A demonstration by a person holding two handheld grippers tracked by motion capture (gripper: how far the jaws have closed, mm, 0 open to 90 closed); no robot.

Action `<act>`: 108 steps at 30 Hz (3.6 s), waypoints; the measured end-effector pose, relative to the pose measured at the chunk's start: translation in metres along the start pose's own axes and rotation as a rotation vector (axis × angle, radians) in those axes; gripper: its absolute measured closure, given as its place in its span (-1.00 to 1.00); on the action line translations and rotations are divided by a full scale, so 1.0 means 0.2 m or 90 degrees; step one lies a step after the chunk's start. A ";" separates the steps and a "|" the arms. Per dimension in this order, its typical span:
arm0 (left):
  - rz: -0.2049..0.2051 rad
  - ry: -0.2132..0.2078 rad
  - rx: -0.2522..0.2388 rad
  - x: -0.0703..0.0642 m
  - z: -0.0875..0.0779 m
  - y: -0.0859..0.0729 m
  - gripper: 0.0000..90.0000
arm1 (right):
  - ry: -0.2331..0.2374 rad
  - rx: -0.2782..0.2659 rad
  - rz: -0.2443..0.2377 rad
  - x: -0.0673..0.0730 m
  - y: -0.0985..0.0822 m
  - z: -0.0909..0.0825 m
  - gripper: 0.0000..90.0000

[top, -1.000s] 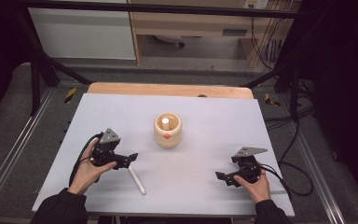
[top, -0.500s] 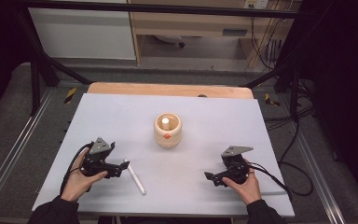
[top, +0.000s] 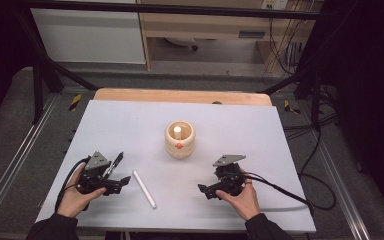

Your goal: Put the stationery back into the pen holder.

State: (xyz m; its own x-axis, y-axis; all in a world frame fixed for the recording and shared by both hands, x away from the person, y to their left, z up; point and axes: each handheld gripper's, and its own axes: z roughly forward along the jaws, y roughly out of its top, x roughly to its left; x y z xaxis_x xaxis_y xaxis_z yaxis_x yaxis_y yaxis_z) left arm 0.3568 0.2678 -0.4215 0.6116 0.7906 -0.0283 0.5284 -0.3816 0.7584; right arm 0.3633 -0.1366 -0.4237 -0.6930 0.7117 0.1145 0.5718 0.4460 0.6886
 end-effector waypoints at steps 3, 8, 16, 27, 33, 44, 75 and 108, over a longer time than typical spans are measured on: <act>-0.007 0.001 -0.003 0.01 -0.01 -0.01 -0.85 | 0.006 0.005 -0.005 0.07 0.04 0.04 -0.93; -0.006 0.000 -0.001 0.02 -0.01 -0.02 -0.85 | 0.018 0.002 -0.006 0.17 0.10 0.09 -0.90; -0.009 0.001 -0.002 0.03 -0.01 -0.02 -0.85 | 0.019 -0.007 -0.008 0.30 0.18 0.17 -0.87; -0.006 -0.003 0.004 0.02 0.00 -0.02 -0.85 | 0.014 -0.018 -0.019 0.45 0.23 0.26 -0.75; -0.009 -0.005 0.004 0.02 0.00 -0.02 -0.85 | 0.023 -0.011 -0.028 0.53 0.23 0.34 -0.60; -0.006 -0.005 0.004 0.03 0.00 -0.02 -0.85 | 0.032 -0.010 -0.029 0.65 0.23 0.42 -0.25; -0.007 -0.006 0.004 0.02 0.00 -0.02 -0.85 | 0.029 0.006 -0.027 0.71 0.20 0.48 0.70; 0.004 -0.013 -0.006 0.01 -0.01 -0.01 -0.85 | 0.050 -0.012 -0.047 0.54 0.28 0.32 0.75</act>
State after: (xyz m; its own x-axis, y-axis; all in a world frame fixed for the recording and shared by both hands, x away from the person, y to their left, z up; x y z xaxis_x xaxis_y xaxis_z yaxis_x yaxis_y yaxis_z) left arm 0.3555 0.2702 -0.4213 0.6267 0.7785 -0.0359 0.5188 -0.3824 0.7646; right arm 0.3491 -0.0007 -0.4186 -0.7656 0.6323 0.1185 0.5101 0.4844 0.7107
